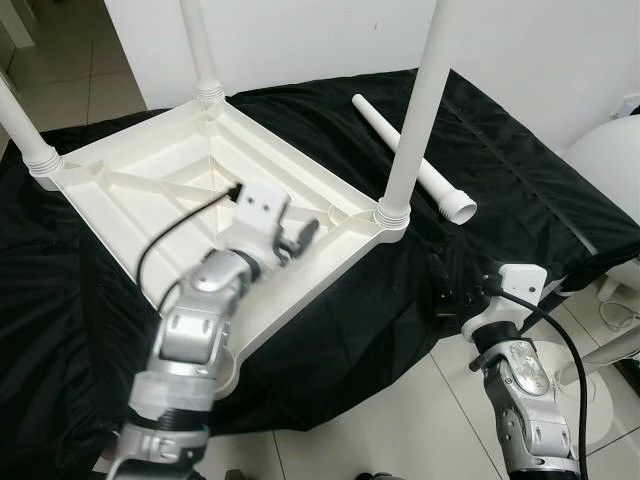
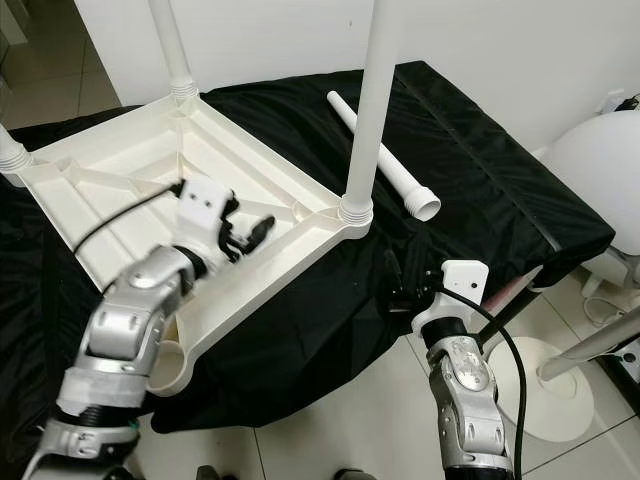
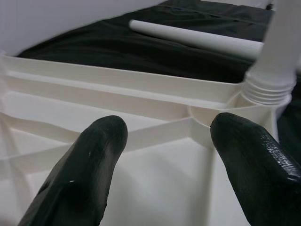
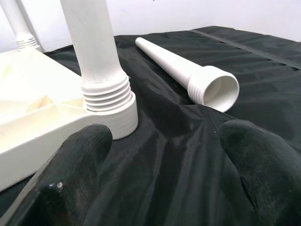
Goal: Building children table
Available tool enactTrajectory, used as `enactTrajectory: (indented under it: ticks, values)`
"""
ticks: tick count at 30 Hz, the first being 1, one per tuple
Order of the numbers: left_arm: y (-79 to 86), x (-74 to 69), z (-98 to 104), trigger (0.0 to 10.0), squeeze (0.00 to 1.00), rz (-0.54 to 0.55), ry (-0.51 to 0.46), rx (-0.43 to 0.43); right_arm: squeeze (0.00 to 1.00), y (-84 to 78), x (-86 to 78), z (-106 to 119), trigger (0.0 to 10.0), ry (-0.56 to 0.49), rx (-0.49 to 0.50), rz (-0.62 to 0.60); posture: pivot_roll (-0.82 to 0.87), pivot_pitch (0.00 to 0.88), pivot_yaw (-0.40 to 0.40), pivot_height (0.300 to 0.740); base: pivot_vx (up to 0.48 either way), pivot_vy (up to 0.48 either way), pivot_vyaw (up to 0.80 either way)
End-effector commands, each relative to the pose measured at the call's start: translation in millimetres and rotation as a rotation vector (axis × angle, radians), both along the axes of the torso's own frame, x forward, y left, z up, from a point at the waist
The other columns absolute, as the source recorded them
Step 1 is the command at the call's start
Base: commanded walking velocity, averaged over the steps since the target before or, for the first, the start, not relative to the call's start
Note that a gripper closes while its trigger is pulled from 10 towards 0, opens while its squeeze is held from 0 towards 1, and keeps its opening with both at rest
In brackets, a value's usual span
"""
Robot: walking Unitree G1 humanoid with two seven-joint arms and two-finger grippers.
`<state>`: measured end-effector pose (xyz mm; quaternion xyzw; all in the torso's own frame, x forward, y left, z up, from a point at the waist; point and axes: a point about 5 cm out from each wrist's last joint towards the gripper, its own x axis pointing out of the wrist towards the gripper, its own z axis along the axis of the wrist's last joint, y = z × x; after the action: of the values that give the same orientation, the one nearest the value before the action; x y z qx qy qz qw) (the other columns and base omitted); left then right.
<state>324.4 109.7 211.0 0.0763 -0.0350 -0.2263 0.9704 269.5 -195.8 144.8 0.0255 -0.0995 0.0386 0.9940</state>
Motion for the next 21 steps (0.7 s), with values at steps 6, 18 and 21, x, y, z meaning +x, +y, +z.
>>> enactTrajectory:
  ticks: [6, 18, 21]
  values:
    - [33.8, 18.6, 3, 10.0, 0.00, 0.057, -0.021, 0.076, 0.00, 2.7, 9.4, 4, 10.0, -0.023, -0.015, -0.038, -0.06, 0.104, 0.058, 0.740, 0.000, 0.000, 0.00]
    - [93.0, 16.8, 7, 10.0, 0.00, 0.025, -0.043, 0.364, 0.00, 4.8, 58.3, 28, 10.0, -0.017, -0.095, -0.188, -0.04, 0.107, 0.042, 0.740, 0.000, 0.000, 0.00]
    - [105.5, 16.5, 8, 10.0, 0.00, 0.057, -0.037, 0.426, 0.00, 7.4, 59.9, 29, 10.0, -0.022, -0.096, -0.176, -0.03, 0.109, 0.033, 0.740, 0.000, 0.000, 0.00]
